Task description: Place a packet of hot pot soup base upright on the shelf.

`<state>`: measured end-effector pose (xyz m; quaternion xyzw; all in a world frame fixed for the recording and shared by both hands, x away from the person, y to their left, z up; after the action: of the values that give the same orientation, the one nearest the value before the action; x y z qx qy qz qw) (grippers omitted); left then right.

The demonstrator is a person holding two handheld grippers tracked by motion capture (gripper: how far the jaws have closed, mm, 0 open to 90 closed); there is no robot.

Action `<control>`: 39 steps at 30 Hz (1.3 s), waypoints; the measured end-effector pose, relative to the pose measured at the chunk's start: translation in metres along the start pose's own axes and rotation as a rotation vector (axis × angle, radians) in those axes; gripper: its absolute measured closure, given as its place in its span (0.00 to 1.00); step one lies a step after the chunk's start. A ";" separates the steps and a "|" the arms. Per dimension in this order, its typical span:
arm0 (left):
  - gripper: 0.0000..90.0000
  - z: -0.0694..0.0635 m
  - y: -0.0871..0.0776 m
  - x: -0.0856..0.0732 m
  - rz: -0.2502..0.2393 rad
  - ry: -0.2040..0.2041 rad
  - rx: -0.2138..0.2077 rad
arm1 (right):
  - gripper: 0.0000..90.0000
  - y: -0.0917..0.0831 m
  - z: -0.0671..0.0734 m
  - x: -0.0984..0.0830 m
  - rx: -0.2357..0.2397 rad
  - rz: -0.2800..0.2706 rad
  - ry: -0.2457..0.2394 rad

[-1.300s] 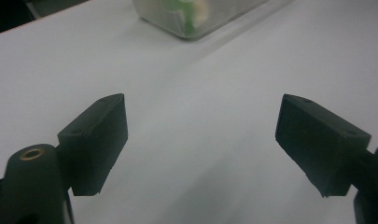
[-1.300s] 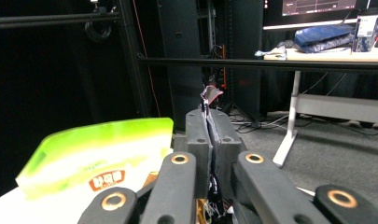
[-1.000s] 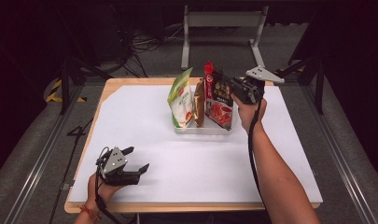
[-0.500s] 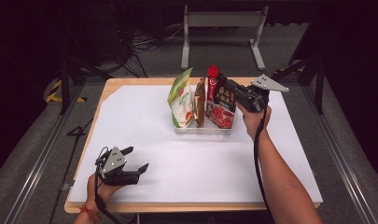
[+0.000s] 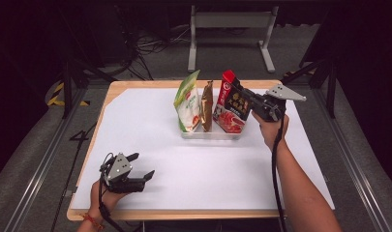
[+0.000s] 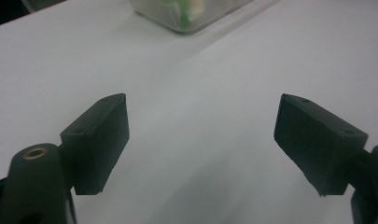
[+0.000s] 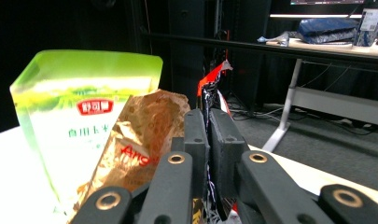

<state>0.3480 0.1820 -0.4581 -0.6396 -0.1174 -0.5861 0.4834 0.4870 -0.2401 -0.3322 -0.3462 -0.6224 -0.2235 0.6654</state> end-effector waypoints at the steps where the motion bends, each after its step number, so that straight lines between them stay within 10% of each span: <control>1: 0.21 0.000 0.000 0.000 0.002 0.002 -0.001 | 0.96 0.000 0.000 0.000 0.002 0.007 -0.004; 39: 0.22 -0.008 0.002 -0.003 0.032 0.042 0.021 | 0.87 -0.011 0.002 0.001 0.005 0.073 -0.016</control>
<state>0.3433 0.1760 -0.4623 -0.6240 -0.1030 -0.5901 0.5018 0.4778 -0.2463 -0.3287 -0.3689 -0.6151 -0.1949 0.6690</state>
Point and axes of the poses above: each handheld gripper's, and its own axes: y roughly forward along the jaws, x roughly out of its top, z roughly to its left, the point moved 3 cm from there along y, roughly forward along the jaws, and after that the axes turned 8 degrees about x, right-handed, at the moved point
